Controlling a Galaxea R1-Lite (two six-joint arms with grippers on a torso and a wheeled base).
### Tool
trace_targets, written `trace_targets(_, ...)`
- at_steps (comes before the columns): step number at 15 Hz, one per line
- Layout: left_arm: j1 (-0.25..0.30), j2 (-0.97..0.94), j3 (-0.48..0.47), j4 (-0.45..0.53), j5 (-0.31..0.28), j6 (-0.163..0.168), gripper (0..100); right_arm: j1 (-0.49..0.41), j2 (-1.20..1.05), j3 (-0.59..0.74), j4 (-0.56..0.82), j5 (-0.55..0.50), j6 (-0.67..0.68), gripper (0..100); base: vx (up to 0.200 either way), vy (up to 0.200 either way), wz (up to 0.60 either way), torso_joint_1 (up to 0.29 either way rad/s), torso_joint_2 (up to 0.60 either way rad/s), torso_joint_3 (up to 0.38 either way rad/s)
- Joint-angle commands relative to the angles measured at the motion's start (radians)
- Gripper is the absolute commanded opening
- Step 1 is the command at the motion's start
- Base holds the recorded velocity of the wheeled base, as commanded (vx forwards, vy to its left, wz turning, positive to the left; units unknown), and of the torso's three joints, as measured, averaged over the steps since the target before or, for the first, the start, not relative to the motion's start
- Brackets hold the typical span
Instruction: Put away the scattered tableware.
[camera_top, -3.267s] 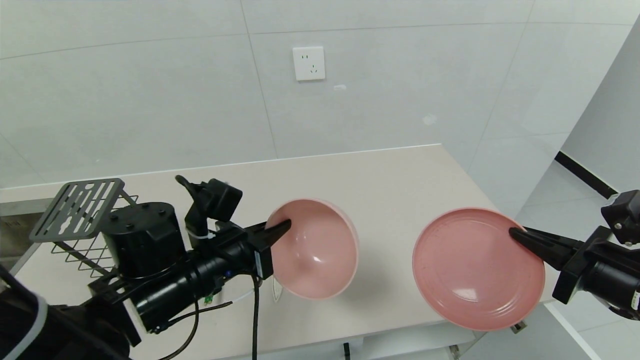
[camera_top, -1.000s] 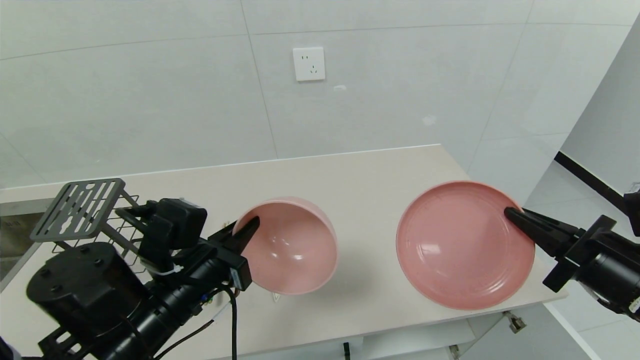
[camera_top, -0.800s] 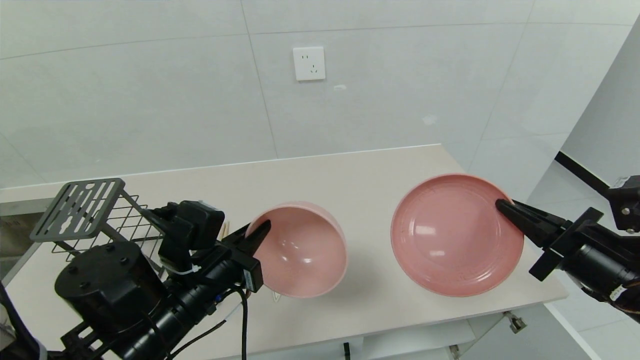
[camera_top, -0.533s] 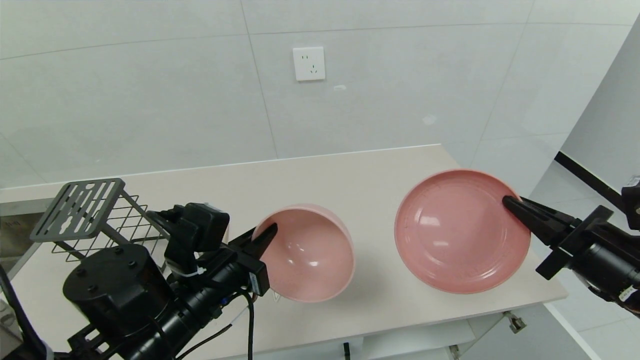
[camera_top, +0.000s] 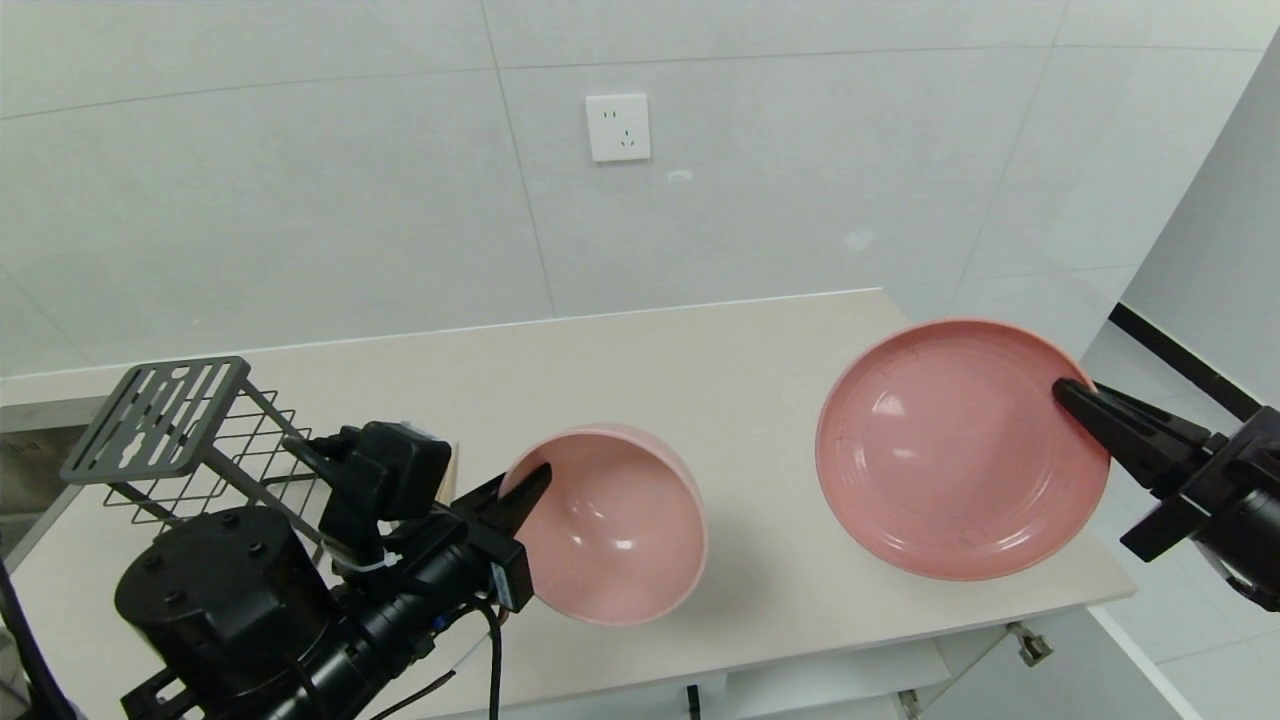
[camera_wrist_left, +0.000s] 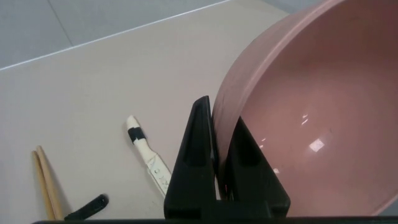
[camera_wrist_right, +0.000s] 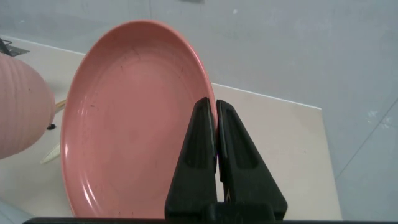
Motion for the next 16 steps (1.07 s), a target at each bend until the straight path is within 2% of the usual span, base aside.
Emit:
trace_targets(1,0.000,-0.009,0.003,-0.001,0.003,0.000,0,0.000,-0.005,0.002,-0.001,0.001,-0.001,0,-0.200,0.000,0.00,0.007,0.00,0.007)
trace_targets(4,0.000,-0.030,0.010,-0.001,0.005,0.019,0,0.000,-0.005,0.012,-0.001,0.001,0.000,0,-0.200,0.000,0.00,0.007,0.00,0.002)
trace_targets(10,0.000,-0.030,0.013,-0.001,0.005,0.020,0,0.002,0.004,0.022,-0.001,0.001,0.000,0,0.000,0.000,0.00,0.000,0.00,0.000)
trace_targets(13,0.000,-0.026,0.026,-0.001,0.005,0.020,0,0.002,0.003,0.022,-0.001,0.001,0.000,0,0.000,0.000,-0.60,0.018,0.01,0.004)
trace_targets(14,-0.002,-0.024,0.028,-0.001,0.005,0.020,0,0.002,0.003,0.022,-0.001,0.001,0.000,0,0.000,0.000,0.00,0.000,0.00,0.000)
trace_targets(16,-0.002,-0.026,0.029,-0.001,0.005,0.020,0,0.002,0.001,0.025,-0.001,0.001,0.000,0,0.000,-0.200,0.00,0.000,0.00,0.007)
